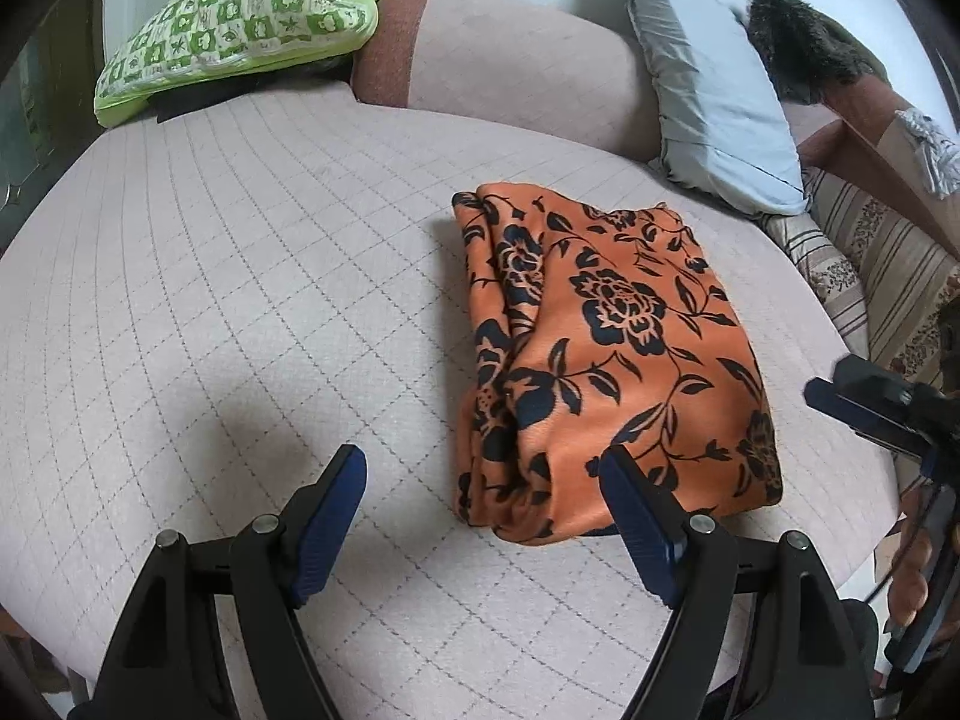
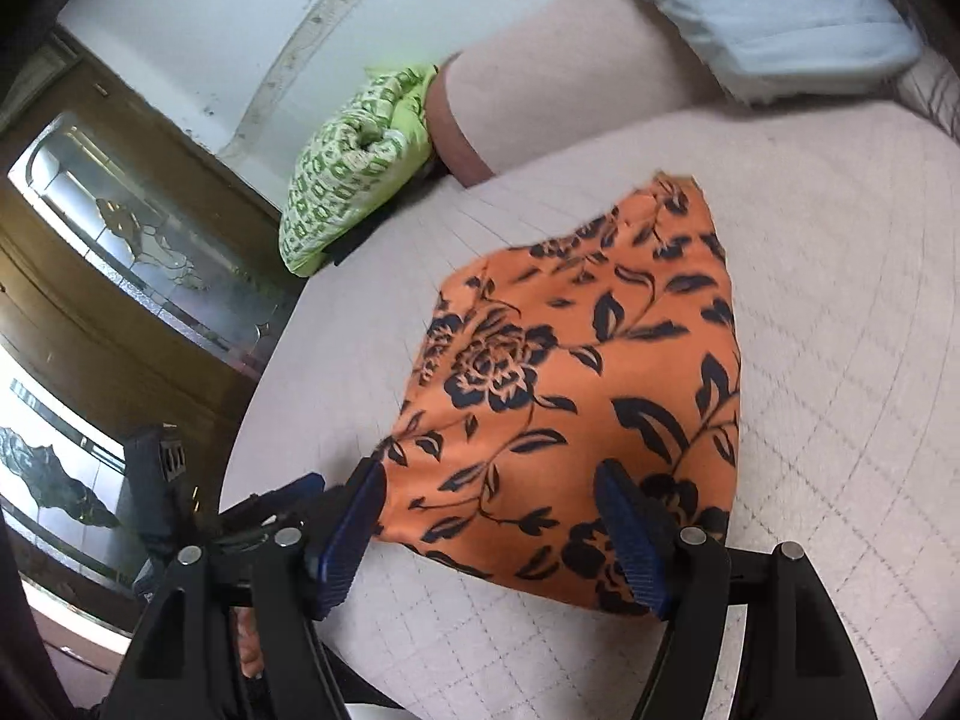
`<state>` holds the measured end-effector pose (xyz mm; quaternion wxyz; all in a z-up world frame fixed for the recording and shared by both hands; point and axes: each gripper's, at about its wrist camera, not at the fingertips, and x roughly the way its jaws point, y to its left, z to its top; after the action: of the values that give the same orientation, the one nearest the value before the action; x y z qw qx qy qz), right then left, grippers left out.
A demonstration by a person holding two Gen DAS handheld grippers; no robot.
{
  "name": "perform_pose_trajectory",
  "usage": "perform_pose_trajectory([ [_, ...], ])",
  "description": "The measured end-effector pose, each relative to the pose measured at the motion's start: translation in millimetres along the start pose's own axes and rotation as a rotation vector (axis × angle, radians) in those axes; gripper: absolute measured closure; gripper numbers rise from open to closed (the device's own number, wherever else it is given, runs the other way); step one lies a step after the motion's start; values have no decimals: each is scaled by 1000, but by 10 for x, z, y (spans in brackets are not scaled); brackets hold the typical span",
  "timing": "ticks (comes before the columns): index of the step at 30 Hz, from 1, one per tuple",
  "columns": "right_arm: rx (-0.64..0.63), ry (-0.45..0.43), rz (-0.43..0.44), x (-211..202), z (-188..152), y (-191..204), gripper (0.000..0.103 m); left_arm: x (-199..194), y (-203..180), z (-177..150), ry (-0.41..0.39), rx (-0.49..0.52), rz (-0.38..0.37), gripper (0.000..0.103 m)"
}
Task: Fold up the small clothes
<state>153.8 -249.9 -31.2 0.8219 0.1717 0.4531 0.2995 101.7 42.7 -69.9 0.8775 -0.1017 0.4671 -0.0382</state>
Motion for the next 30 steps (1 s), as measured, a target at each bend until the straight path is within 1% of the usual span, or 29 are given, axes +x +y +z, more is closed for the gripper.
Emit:
perform_pose_trajectory([
  [4, 36, 13, -23, 99, 60, -106, 28, 5, 8, 7, -2, -3, 7, 22],
  [8, 109, 25, -9, 249, 51, -314, 28, 4, 28, 13, -4, -12, 17, 22],
  [9, 148, 50, 5, 337, 31, -421, 28, -4, 23, 10, -5, -14, 19, 22],
  [10, 179, 80, -14, 426, 7, -517, 28, -21, 21, 8, -10, -15, 18, 22],
  [11, 198, 92, -22, 481, -18, -582, 28, -43, 16, 6, -16, -13, 19, 22],
  [12, 208, 82, -15, 483, -25, -598, 28, -70, 5, 1, -24, -8, 24, 22],
  [14, 183, 70, -34, 409, 2, -486, 28, -115, -26, -10, -37, 2, 32, 22],
  [17, 51, 22, -63, 195, 8, -169, 28, -196, -59, -44, -63, 0, 41, 22],
  [19, 11, -8, -66, 83, -17, -42, 28, -235, -68, -70, -71, -5, 39, 22],
  [22, -39, -33, -113, -9, -102, 74, 28, -281, -78, -125, -77, -4, 45, 22],
  [26, -58, -40, -151, -50, -271, 121, 28, -354, -67, -197, -98, -16, 67, 22],
  [30, -106, -113, -272, -212, -522, 228, 28, -464, -110, -247, -138, -21, 103, 22],
])
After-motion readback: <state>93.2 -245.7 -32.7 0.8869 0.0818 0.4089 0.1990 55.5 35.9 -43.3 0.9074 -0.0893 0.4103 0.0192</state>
